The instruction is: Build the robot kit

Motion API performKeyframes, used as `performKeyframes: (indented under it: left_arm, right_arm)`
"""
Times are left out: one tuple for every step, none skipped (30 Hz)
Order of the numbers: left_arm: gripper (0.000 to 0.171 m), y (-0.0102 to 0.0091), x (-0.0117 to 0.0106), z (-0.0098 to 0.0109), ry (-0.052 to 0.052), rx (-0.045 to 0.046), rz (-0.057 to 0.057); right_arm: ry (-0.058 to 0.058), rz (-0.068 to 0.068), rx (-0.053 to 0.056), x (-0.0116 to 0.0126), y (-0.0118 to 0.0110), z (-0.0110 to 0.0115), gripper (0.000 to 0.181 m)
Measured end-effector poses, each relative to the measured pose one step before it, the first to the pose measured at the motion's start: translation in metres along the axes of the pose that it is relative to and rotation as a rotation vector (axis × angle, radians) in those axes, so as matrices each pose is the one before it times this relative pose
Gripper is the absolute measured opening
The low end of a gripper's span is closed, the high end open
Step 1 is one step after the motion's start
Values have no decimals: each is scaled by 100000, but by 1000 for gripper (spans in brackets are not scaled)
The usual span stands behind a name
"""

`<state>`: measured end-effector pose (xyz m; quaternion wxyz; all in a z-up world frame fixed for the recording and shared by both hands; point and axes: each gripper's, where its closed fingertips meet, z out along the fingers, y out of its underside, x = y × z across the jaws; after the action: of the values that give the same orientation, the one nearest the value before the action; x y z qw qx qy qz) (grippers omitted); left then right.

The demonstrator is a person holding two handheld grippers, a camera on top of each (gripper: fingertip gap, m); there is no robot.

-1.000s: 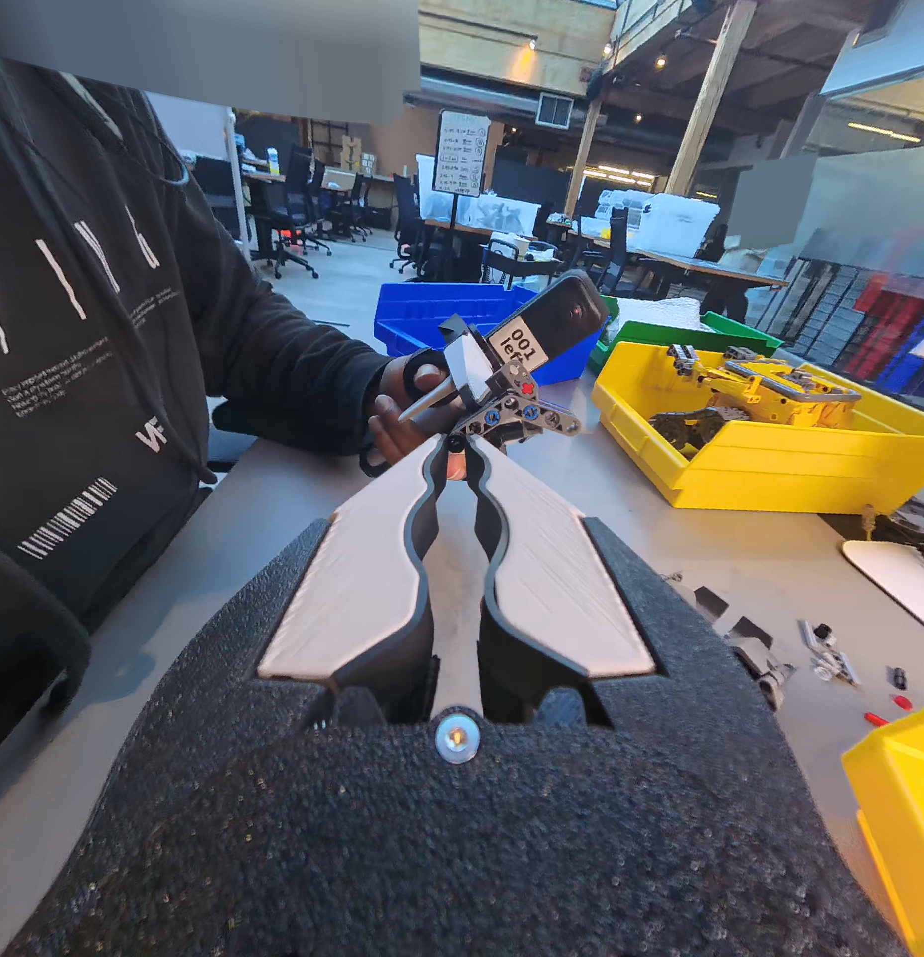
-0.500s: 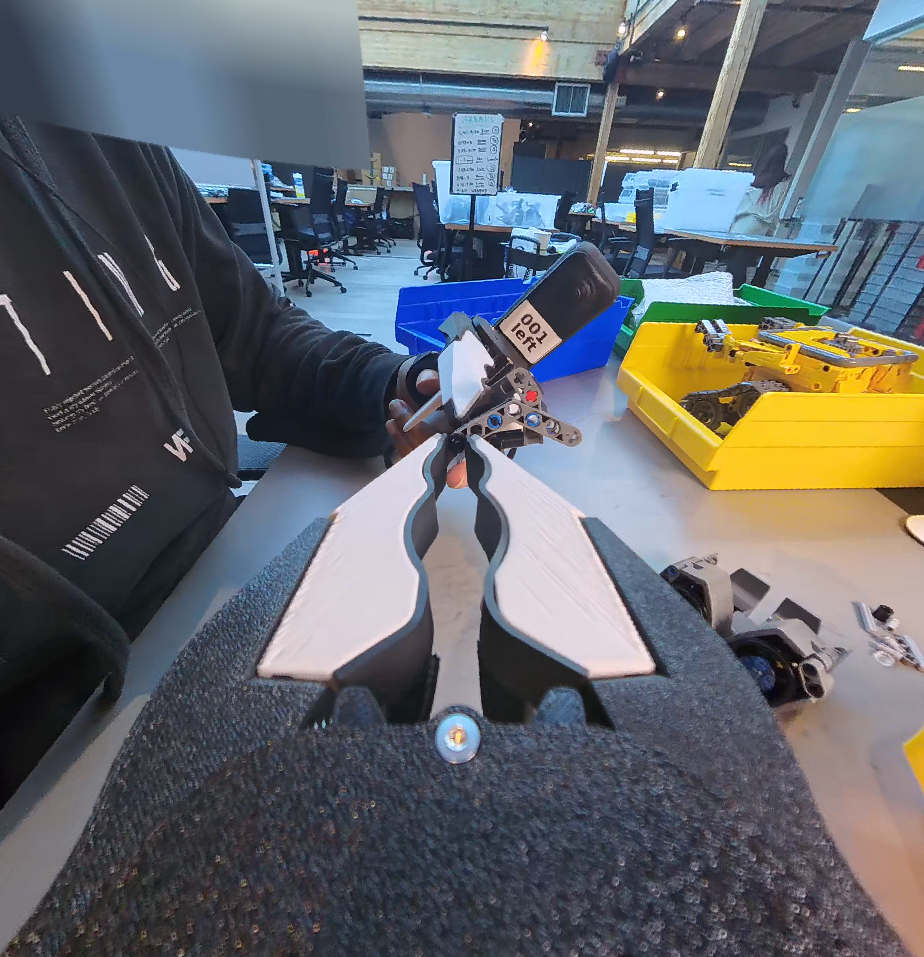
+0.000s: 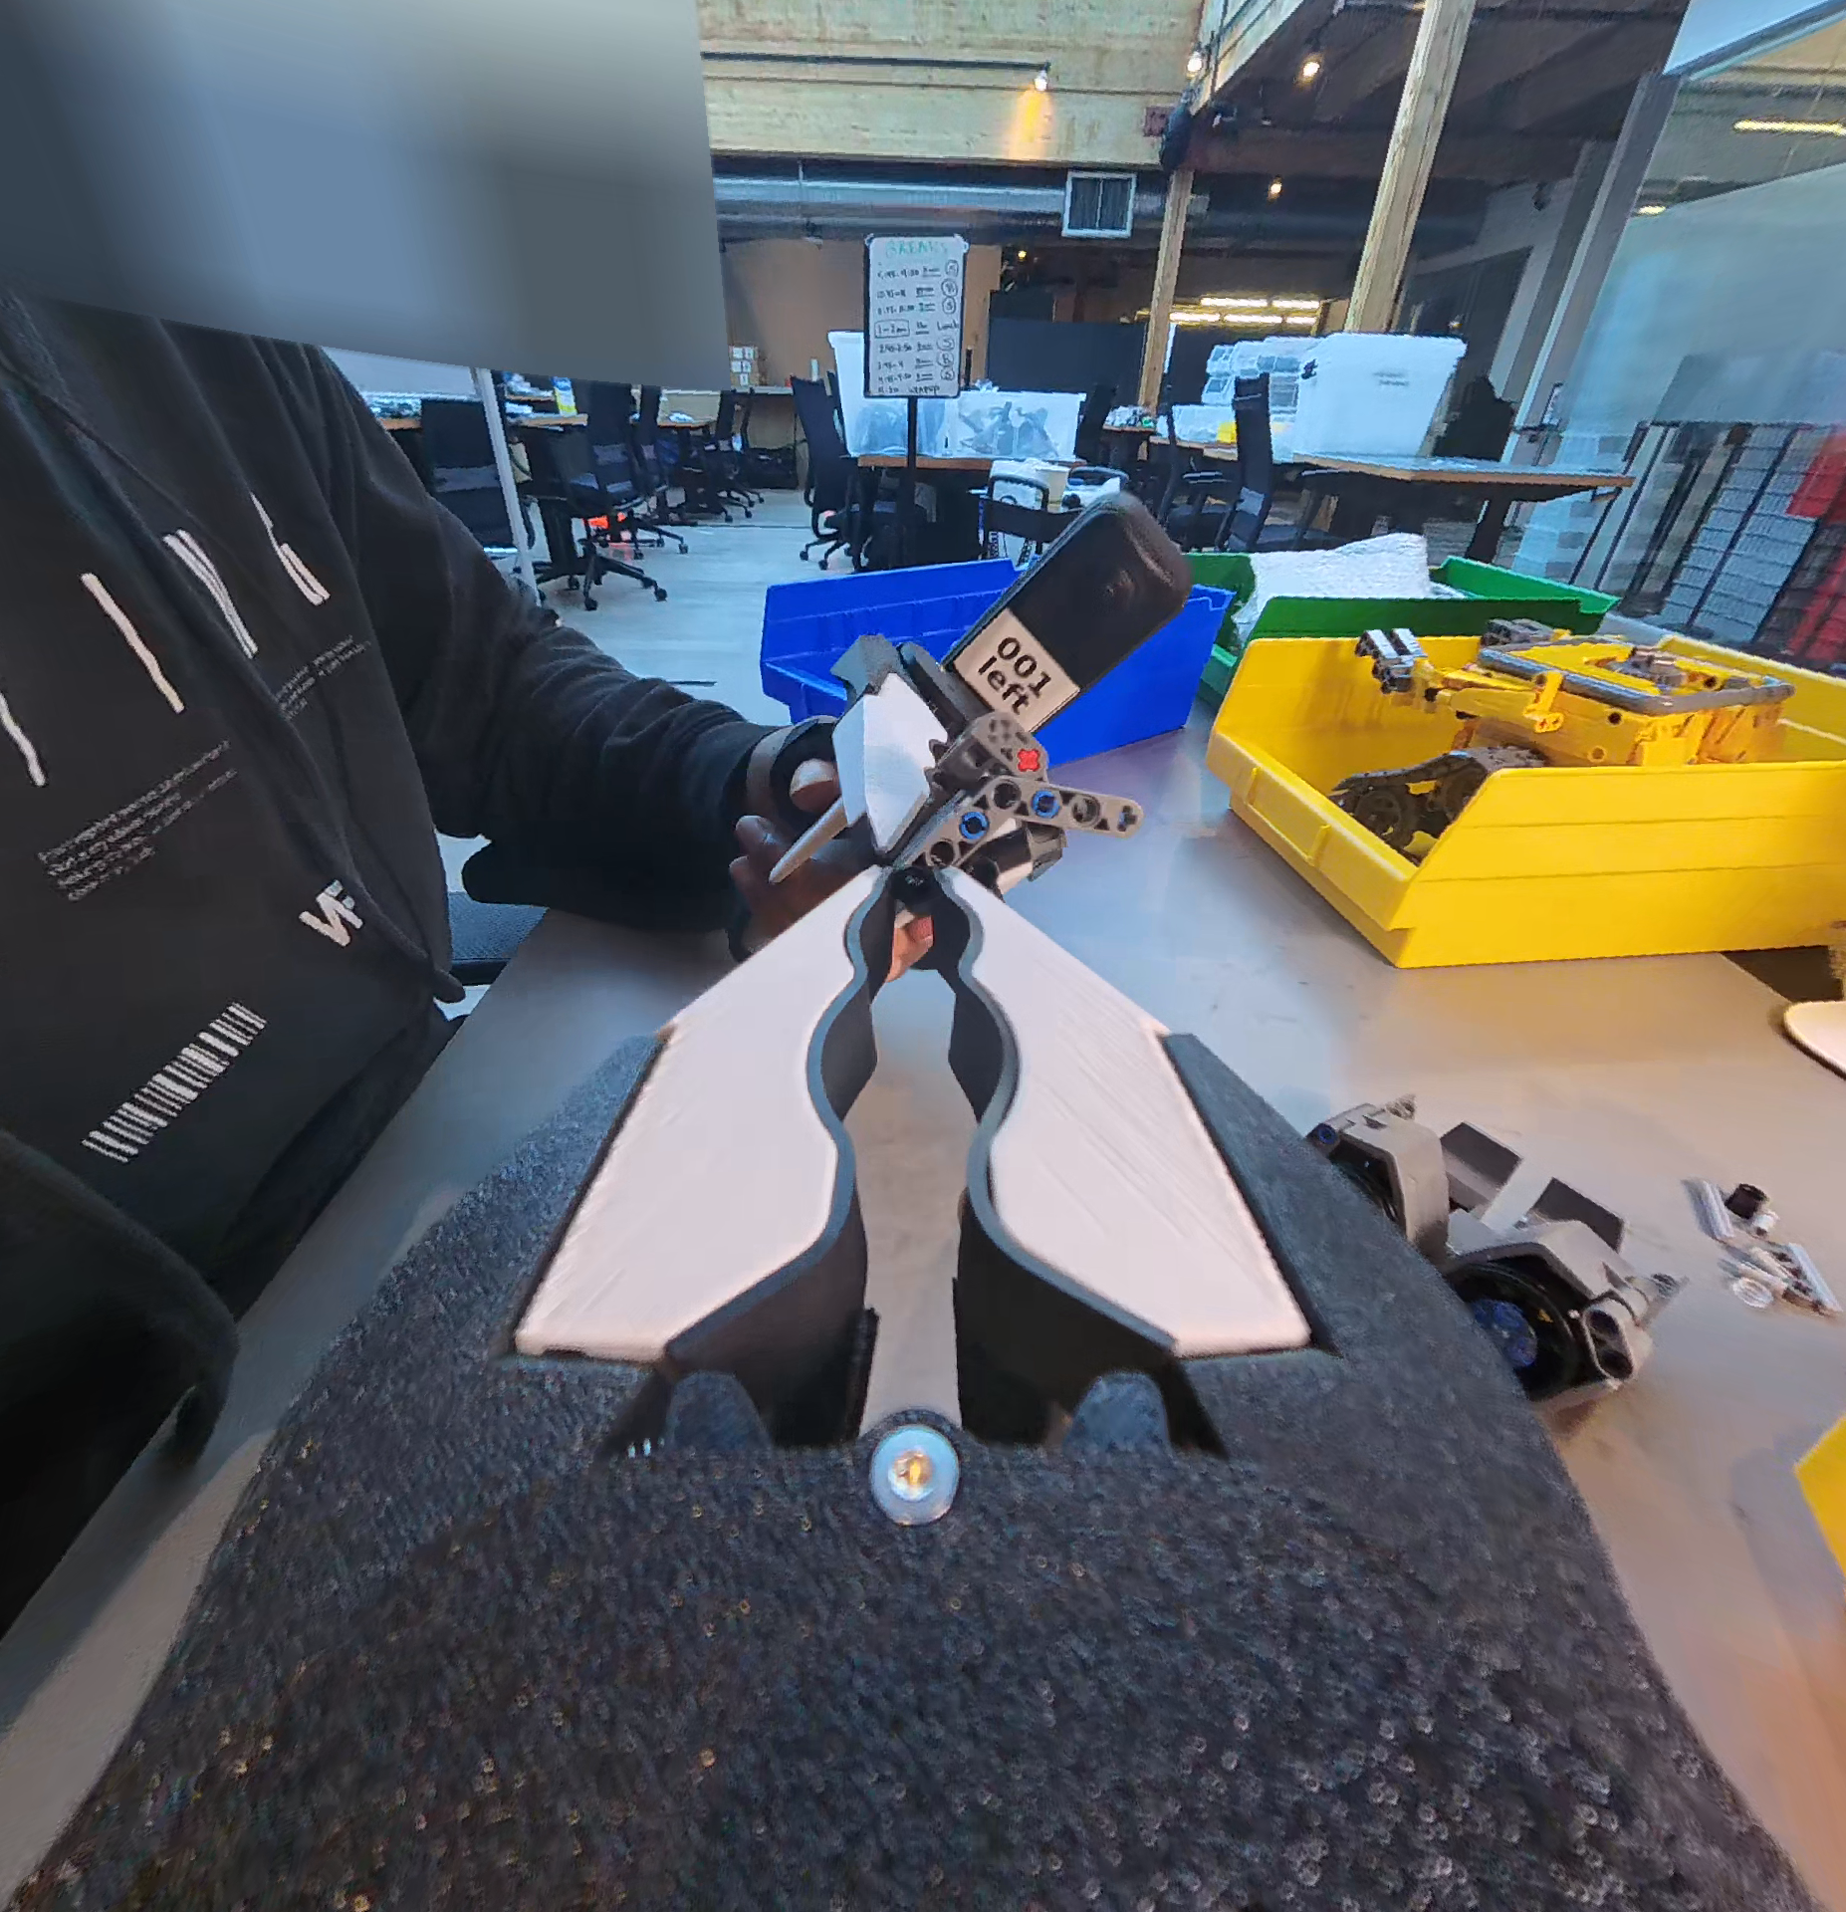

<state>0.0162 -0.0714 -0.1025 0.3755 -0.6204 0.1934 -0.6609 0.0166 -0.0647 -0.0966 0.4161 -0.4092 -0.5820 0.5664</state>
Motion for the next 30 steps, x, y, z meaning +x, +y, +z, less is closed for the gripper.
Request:
performKeyframes:
  left_arm:
    - [6,-21,-110,-52,-244,259,-556]
    - [6,8,-93,-64,-315,-59,52]
    - [6,67,-9,-48,55,-315,33]
    - [6,129,32,-6,472,-483,-367]
    - [6,169,19,42,362,-613,-457]
    - [6,257,-81,49,-149,-1253,-426]
    - [6,229,-212,2,-661,-1426,-629]
    - [6,72,-272,-76,-516,-863,-1301]
    - [6,-200,-175,-125,437,697,-1948]
    - [6,-452,40,-94,1844,2418,-2759]
    - [7,-450,53,-64,2041,2692,-3272]
    - [8,-321,23,-91,1958,2024,-3447]
    - [10,-347,138,-164,2538,2368,-3193]
    - [17,-527,168,-283,2328,3494,-2927]
    - [23,-566,61,-338,1171,3343,-2380]
    - [24,-448,3,-315,290,2440,-975]
    - [24,-305,-50,-245,-582,1498,185]
    - [24,-159,-8,-138,-717,554,781]
    - [23,-64,70,-62,-242,76,755]
    - [24,-21,96,1,62,-34,461]
    - [23,48,45,31,-141,-339,385]
    - [24,100,-14,46,-351,-582,428]
    - [23,95,-27,23,-287,-417,218]
    - [24,69,-24,10,-109,-253,-67]
    - [23,67,-59,11,-378,-366,33]
    - [23,117,-94,32,-655,-583,322]
    - [23,141,-54,66,-509,-756,355]
    - [23,153,-76,70,-662,-827,357]
    - [23,189,-153,85,-1332,-1063,732]
    - [22,237,-178,96,-1542,-1170,1135]
  right_arm:
    - [404,257,-255,113,86,52,6]
    - [357,322,-270,80,77,80,7]
    - [-548,432,-292,-38,40,62,6]
    - [-836,787,-101,-68,3,52,6]
    - [-705,944,-77,-22,29,41,7]
    - [-631,880,-813,-6,169,52,7]
    - [29,632,-1246,87,288,29,7]
    - [586,1142,-857,196,271,37,7]
    - [665,2654,1050,300,21,32,7]
    - [-64,4065,3038,285,-238,-8,7]
    - [-897,5245,2325,249,-200,-33,7]
    - [-956,4425,1081,236,-75,-52,7]
    - [-921,3215,2401,182,-244,-192,7]
    - [-965,4052,3439,187,-435,-325,7]
    - [-763,4098,2813,208,-409,-352,7]
    - [-54,1938,2115,186,-322,-311,7]
    - [326,448,1253,143,-212,-230,7]
    - [166,103,274,64,-67,-127,7]
    - [136,-247,30,10,-11,-31,7]
    - [-170,-149,-104,-50,24,38,7]
    - [-219,-195,-373,-55,83,84,7]
    - [-134,-514,-645,-61,129,101,7]
    - [-186,-478,-535,-66,118,86,7]
    - [-208,-185,-292,-58,78,70,7]
    - [41,-237,-323,-21,69,47,7]
    - [153,-393,-281,0,50,20,7]
    - [14,-172,-1,-4,7,7,7]
    - [198,-168,-58,25,-8,2,7]
    - [555,-783,-623,49,91,30,7]
    - [701,-1458,-1303,35,200,76,7]
